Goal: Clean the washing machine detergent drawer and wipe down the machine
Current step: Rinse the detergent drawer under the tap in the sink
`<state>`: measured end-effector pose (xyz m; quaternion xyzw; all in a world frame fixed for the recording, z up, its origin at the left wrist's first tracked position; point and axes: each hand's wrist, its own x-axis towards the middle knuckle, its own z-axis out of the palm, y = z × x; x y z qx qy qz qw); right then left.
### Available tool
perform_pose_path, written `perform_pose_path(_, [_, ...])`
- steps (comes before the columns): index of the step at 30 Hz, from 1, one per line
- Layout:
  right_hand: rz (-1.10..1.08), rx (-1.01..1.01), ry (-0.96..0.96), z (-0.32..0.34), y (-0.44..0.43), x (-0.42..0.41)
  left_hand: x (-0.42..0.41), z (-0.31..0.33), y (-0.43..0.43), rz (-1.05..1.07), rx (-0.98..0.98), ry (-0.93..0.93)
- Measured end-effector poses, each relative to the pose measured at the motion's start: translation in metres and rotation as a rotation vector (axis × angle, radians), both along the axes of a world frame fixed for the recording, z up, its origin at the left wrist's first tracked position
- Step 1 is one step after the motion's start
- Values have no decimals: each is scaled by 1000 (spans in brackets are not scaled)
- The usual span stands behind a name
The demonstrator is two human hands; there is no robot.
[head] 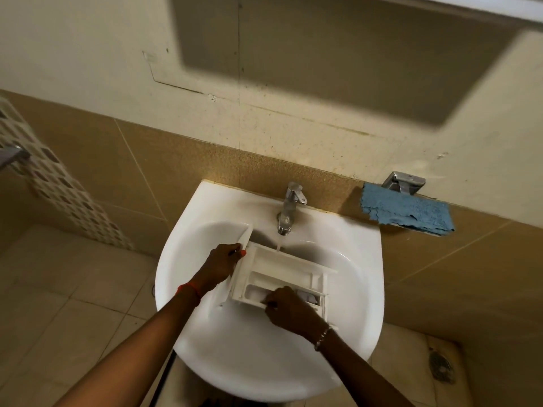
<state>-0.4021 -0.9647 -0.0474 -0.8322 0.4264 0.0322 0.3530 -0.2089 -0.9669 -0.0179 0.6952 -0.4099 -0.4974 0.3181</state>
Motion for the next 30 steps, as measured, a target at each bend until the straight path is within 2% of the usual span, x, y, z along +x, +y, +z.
perform_pose_path(2, [-35,76,142,6,-17,-18,-1,-1,-1,1,4,-8])
perform_pose_path(3, [-102,129,95,13,-26,-24,-2,-2,-1,2,4,-11])
perform_pose_path(5, [-414,312,-211,24,-43,-26,-1,-3,-1,12,1,-3])
perform_pose_path(7, [-723,661,-611,27,-62,-18,1,-3,0,3,0,3])
perform_pose_path(9, [-898,976,-901,25,-80,-2,2,-3,0,-9,4,9])
perform_pose_path(11, [-1039,1162,-1087,21,-94,16,1,-2,0,-6,5,6])
perform_pose_path(13, [-1130,1238,-1175,13,-104,32,-1,-3,-1,3,2,-5])
perform_pose_path(17, [-1086,1263,-1223,4,-111,54,-3,-2,-1,3,4,-30])
perform_pose_path(24, [-1022,1286,-1143,-3,-97,66,-4,-5,-1,-20,-10,-96])
perform_pose_path(27, [-976,1287,-1023,2,-87,68,-5,-4,-1,-20,-5,-112])
perform_pose_path(30, [-788,1275,-815,17,-74,65,-3,-7,0,-39,-6,-114])
